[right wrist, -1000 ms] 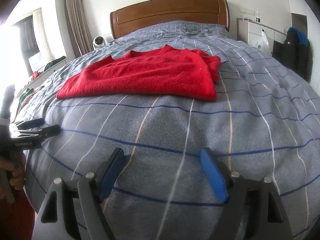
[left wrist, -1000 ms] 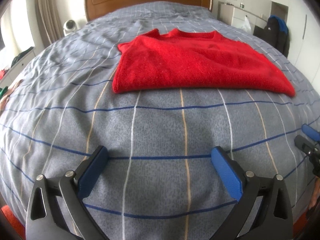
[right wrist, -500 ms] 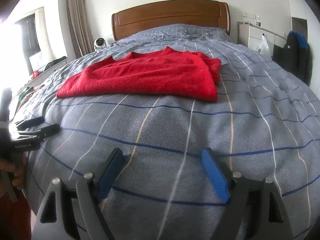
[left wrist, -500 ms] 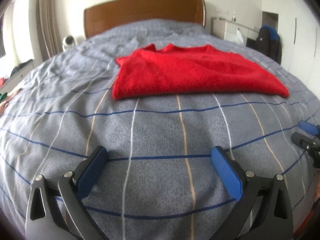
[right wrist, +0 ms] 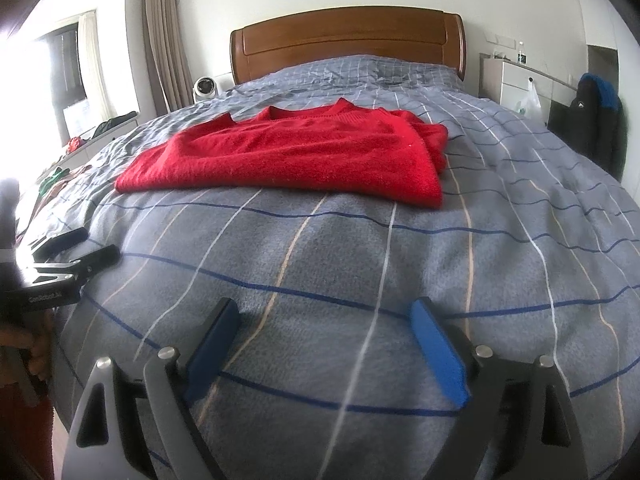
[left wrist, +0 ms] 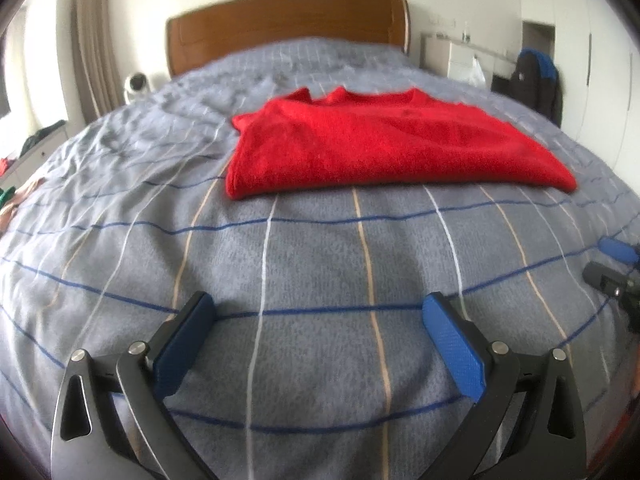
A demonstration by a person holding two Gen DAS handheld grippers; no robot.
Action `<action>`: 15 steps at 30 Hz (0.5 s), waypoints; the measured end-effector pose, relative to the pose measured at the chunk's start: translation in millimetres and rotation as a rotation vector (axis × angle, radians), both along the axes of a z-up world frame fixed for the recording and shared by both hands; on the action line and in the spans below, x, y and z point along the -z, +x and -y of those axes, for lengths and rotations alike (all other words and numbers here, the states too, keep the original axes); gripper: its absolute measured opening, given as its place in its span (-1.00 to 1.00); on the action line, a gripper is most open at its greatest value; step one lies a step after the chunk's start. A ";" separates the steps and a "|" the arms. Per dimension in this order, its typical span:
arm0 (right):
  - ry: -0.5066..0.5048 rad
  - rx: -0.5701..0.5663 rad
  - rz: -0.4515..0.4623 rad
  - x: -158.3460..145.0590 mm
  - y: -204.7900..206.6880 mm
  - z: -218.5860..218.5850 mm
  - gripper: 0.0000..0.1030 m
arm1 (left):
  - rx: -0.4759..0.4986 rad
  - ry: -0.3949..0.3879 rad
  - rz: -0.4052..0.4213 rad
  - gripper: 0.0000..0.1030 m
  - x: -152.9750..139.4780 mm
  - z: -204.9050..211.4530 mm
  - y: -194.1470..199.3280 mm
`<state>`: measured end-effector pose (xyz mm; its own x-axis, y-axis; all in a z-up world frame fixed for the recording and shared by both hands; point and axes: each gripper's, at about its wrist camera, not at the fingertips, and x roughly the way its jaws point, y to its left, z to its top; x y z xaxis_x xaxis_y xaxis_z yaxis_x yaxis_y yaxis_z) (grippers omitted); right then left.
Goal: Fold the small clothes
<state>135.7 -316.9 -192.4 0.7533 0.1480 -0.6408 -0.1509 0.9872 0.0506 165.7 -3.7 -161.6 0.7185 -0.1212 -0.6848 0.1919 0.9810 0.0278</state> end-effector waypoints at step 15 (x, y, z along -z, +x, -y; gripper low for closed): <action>0.457 0.244 -0.250 -43.3 188.4 132.5 0.69 | 0.054 -0.171 -0.054 0.98 -16.6 -46.4 -32.1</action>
<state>324.0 -449.4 -149.1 0.6344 0.2930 -0.7153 0.1494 0.8615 0.4854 133.6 42.7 -145.0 0.6702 -0.2771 -0.6885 0.2415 0.9586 -0.1507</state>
